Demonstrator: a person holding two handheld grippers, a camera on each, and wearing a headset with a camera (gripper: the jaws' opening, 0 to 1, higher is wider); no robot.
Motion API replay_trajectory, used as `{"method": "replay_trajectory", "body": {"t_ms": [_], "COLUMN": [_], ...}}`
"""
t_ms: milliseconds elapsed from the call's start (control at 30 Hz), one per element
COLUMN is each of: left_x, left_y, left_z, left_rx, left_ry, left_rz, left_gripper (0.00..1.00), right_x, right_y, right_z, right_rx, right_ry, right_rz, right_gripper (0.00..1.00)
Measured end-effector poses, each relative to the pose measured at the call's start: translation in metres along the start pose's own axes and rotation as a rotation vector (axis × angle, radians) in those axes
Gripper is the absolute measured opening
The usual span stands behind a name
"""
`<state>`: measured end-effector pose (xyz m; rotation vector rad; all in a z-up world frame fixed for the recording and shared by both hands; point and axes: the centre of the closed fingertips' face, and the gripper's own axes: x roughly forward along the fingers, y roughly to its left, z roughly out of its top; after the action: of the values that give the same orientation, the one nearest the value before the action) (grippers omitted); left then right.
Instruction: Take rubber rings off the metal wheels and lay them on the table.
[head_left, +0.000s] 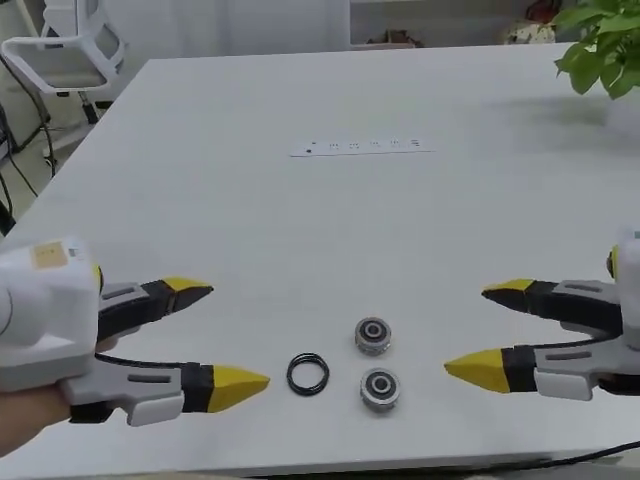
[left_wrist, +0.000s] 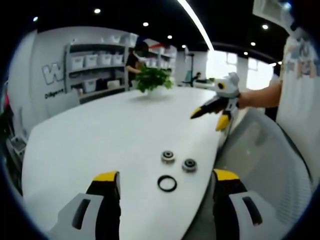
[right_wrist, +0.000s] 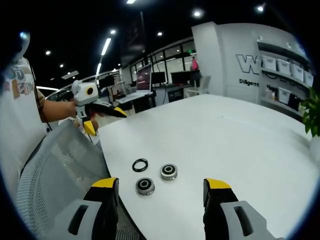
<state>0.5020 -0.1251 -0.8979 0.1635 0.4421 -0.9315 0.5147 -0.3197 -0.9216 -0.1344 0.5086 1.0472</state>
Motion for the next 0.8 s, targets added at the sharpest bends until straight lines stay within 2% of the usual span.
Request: {"method": "replay_trajectory", "body": {"t_ms": [200, 433, 800], "left_x": [-0.003, -0.005, -0.006], "left_y": [-0.004, -0.004, -0.004], "left_z": [-0.002, -0.003, -0.002], "left_rx": [0.020, -0.005, -0.013], "left_ry": [0.009, 0.001, -0.001], "left_rz": [0.008, 0.020, 0.030], "left_gripper": [0.77, 0.77, 0.77], "right_x": [-0.007, -0.011, -0.015], "right_y": [0.000, 0.000, -0.001], "right_z": [-0.009, -0.016, -0.020], "right_rx": [0.006, 0.010, 0.000], "right_ry": [0.012, 0.017, 0.027], "right_rz": [-0.014, -0.028, -0.041], "right_gripper": [0.71, 0.72, 0.73]}}
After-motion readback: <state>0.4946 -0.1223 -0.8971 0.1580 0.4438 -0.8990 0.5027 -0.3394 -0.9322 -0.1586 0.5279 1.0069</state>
